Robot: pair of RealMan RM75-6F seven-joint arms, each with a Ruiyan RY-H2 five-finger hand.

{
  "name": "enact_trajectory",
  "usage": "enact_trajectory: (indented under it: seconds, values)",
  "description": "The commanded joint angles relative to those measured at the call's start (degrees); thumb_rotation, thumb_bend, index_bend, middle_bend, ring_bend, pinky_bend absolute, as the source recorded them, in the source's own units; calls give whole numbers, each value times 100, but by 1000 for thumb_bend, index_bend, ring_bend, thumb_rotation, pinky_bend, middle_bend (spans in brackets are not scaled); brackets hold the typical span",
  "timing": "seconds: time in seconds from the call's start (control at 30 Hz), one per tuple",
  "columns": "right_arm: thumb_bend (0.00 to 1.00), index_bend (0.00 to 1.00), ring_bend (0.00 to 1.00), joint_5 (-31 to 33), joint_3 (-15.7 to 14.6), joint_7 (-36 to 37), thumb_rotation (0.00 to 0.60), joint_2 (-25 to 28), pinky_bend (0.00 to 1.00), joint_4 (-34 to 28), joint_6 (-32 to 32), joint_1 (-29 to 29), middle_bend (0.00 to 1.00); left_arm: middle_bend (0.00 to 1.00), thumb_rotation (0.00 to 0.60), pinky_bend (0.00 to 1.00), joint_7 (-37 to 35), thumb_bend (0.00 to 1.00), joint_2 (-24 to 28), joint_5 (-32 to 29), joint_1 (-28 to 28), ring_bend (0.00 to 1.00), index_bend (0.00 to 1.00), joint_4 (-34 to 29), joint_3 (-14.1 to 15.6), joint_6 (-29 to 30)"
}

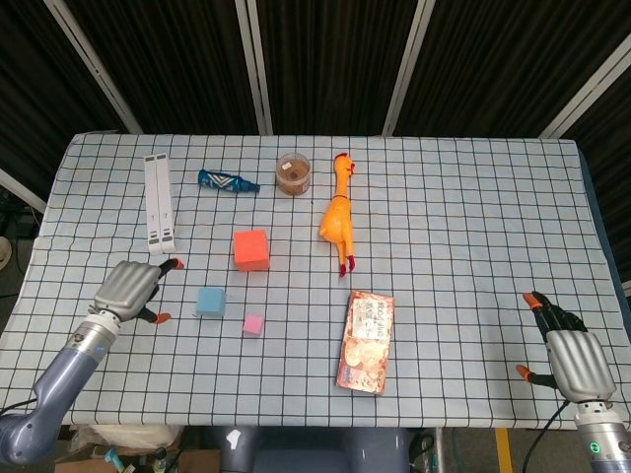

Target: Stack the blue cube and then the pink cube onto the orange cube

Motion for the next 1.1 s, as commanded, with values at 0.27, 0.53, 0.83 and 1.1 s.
enact_trajectory:
  seconds: [0.27, 0.53, 0.83, 1.1]
  values:
    - [129, 44, 182, 10, 24, 108, 600, 44, 213, 8, 21, -3, 91, 930, 600, 870, 728, 0, -638, -1024, -592, 755, 237, 201, 185, 55]
    - [129, 44, 182, 21, 13, 151, 600, 51, 213, 28, 2, -5, 90, 930, 600, 870, 933, 5, -1055, -1451, -810, 756, 257, 494, 301, 247]
    - [129, 44, 182, 61, 22, 165, 600, 39, 213, 66, -28, 7, 91, 930, 600, 870, 1083, 7, -1499, -1584, -1045, 756, 290, 865, 359, 365]
    - [129, 44, 182, 80, 27, 223, 600, 41, 213, 90, -47, 12, 90, 930, 600, 870, 1109, 20, -1651, -1632, -1154, 756, 372, 978, 432, 389]
